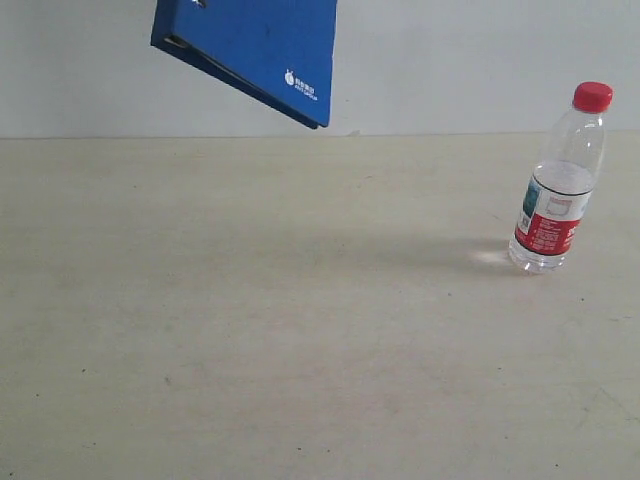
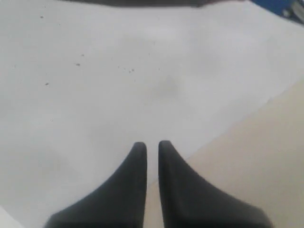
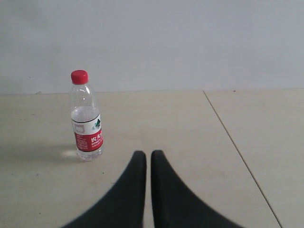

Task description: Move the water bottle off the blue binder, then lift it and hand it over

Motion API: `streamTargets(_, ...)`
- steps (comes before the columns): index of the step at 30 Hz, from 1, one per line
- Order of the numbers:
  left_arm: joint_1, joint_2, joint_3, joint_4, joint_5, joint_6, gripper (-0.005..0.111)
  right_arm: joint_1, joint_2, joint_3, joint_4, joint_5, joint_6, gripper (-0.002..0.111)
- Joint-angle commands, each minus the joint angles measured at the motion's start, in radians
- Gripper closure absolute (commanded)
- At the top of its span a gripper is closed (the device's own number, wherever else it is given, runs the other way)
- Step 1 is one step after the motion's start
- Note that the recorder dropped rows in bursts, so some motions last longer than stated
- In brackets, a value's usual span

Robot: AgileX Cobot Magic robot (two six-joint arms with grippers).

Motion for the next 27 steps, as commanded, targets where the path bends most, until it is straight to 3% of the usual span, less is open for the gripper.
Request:
streamTargets(1, 0.062, -0.172, 0.088, 0.218, 0.003, -0.025, 0.1, -0.001, -0.002, 0.002, -0.01, -0.002, -0.003, 0.107)
streamTargets(5, 0.062, -0.231, 0.126, 0.282, -0.068, -0.025, 0.1, -0.001, -0.002, 0.002, -0.01, -0.002, -0.003, 0.107)
streamTargets(12, 0.062, -0.235, 0.128, 0.275, -0.066, -0.025, 0.1, -0.001, -0.002, 0.002, -0.01, -0.002, -0.005, 0.107)
streamTargets(17, 0.062, -0.232, 0.128, 0.028, -0.204, -0.16, 0.1, -0.001, -0.002, 0.002, -0.01, -0.002, -0.002, 0.107)
streamTargets(19, 0.062, -0.224, 0.128, 0.041, -0.286, -0.311, 0.1, -0.001, -0.002, 0.002, -0.01, -0.002, -0.002, 0.107)
streamTargets(22, 0.062, -0.194, 0.134, 0.289, -0.389, -0.62, 0.1, -0.001, -0.002, 0.002, -0.01, -0.002, -0.002, 0.107)
streamTargets(27, 0.062, -0.124, 0.181, 0.925, -0.434, -1.546, 0.1, -0.001, -0.002, 0.002, -0.01, -0.002, -0.002, 0.107)
